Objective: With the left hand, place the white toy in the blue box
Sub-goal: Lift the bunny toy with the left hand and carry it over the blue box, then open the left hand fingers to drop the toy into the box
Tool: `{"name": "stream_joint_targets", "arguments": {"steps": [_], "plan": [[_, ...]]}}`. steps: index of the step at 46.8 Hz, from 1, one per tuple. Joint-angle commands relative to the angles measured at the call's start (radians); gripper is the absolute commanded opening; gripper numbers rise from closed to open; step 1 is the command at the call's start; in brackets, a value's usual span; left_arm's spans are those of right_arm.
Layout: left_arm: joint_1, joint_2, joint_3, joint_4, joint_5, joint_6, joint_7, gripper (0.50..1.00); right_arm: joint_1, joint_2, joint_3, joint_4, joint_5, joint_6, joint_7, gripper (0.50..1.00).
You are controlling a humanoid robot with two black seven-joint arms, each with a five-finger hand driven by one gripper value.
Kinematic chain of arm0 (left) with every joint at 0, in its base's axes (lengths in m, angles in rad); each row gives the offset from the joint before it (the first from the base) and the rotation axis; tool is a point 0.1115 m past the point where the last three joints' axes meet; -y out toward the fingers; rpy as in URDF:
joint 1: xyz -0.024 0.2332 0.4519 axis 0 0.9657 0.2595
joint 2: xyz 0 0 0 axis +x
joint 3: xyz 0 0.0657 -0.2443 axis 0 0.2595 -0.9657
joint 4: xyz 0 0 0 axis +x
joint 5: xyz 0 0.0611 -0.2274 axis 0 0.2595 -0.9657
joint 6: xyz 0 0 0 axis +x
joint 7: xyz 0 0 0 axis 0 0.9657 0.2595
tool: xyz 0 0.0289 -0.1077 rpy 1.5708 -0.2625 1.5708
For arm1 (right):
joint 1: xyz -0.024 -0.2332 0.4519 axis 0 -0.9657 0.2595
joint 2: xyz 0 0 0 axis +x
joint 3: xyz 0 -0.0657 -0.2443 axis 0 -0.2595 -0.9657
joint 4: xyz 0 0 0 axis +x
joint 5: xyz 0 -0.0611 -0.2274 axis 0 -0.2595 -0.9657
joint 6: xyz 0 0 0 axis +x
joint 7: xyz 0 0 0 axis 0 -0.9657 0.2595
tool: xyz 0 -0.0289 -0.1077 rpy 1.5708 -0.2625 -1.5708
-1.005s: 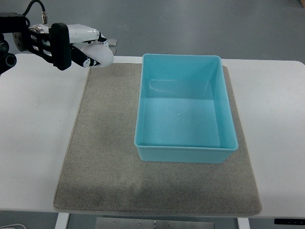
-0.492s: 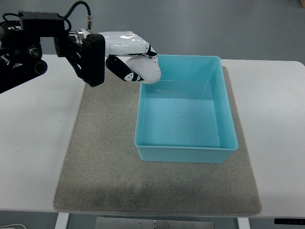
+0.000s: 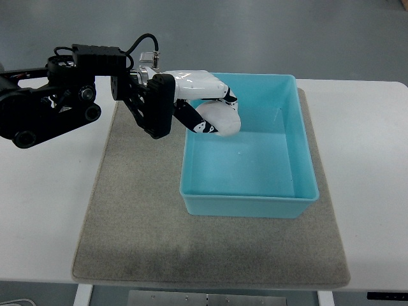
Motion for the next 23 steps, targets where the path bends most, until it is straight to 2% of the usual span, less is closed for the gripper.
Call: {"name": "stream_joint_targets", "arguments": {"steps": [1,8,10,23], "plan": [[0.013,-0.011,0.000,0.000,0.000,0.015,0.000,0.638,0.000,0.000,0.000,0.000,0.000,0.000,0.000,0.936],[0.018,-0.018,0.000,-0.001,-0.017,0.016,0.000,0.942,0.000,0.000,0.000,0.000,0.000,0.000,0.000,0.936],[0.018,-0.020,0.000,-0.001,-0.021,0.016,0.000,0.992,0.000,0.000,0.000,0.000,0.000,0.000,0.000,0.936],[0.007,-0.020,-0.002,0.000,-0.115,0.016,0.000,0.994,0.000,0.000,0.000,0.000,0.000,0.000,0.000,0.936]]}}
